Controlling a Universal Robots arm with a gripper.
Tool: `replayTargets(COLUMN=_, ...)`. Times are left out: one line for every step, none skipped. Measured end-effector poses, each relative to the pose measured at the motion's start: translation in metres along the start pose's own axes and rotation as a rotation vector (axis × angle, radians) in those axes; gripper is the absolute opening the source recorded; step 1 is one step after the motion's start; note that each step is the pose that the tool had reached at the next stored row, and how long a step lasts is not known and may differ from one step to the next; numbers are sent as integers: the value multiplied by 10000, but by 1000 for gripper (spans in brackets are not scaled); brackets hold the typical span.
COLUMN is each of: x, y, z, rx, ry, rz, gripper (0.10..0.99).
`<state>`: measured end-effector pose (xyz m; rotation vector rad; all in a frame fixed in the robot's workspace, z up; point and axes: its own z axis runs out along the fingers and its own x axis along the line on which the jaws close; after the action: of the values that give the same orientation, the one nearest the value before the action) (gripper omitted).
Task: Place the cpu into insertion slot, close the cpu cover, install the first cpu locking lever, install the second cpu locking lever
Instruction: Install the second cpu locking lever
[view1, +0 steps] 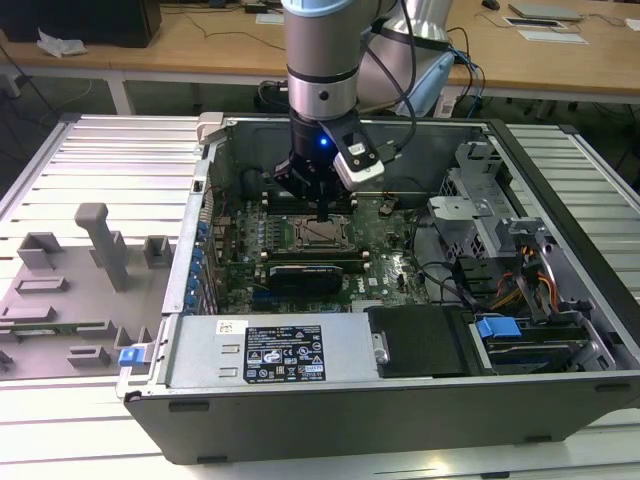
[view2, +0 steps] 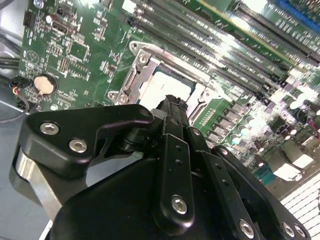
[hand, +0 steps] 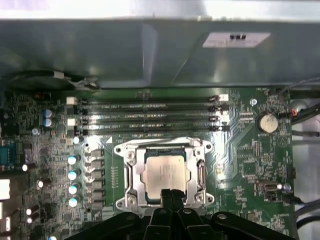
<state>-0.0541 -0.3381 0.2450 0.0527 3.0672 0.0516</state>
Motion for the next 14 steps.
replayTargets(x=4, y=-32, z=-1, rx=-1, ry=0, rz=0, gripper=106)
replayTargets(x=9, y=-72, z=-3, rx=-2, ry=-1, rz=0, gripper=106)
replayTargets(x=13, y=-111, z=-4, rx=-2, ry=0, rz=0, gripper=106)
replayTargets(x=16, y=-151, z=-6, rx=-1, ry=0, rz=-1, gripper=106)
replayTargets(x=18, y=-172, z=-7, rx=-1, ry=-1, rz=-1, gripper=106)
replayTargets(x=20, y=-203, z=-8, rx=-1, ry=-1, rz=-1, gripper=106)
replayTargets(x=26, y=-252, z=-10, rx=-3, ry=-1, rz=0, gripper=106)
replayTargets(x=36, y=-283, z=0, rx=-3, ry=-3, rz=2, gripper=106)
replayTargets(x=46, y=-287, z=20, rx=-3, ry=-8, rz=0, gripper=106)
replayTargets(x=62, y=-289, z=47, rx=-2, ry=-17, rz=-1, gripper=106)
replayTargets(x=75, y=-291, z=65, rx=-2, ry=-22, rz=-1, gripper=106)
replayTargets(x=99, y=-293, z=94, rx=-3, ry=-25, rz=-1, gripper=106)
replayTargets(x=111, y=-294, z=108, rx=-2, ry=-24, rz=-1, gripper=106)
replayTargets(x=112, y=-295, z=109, rx=0, ry=-24, rz=-2, gripper=106)
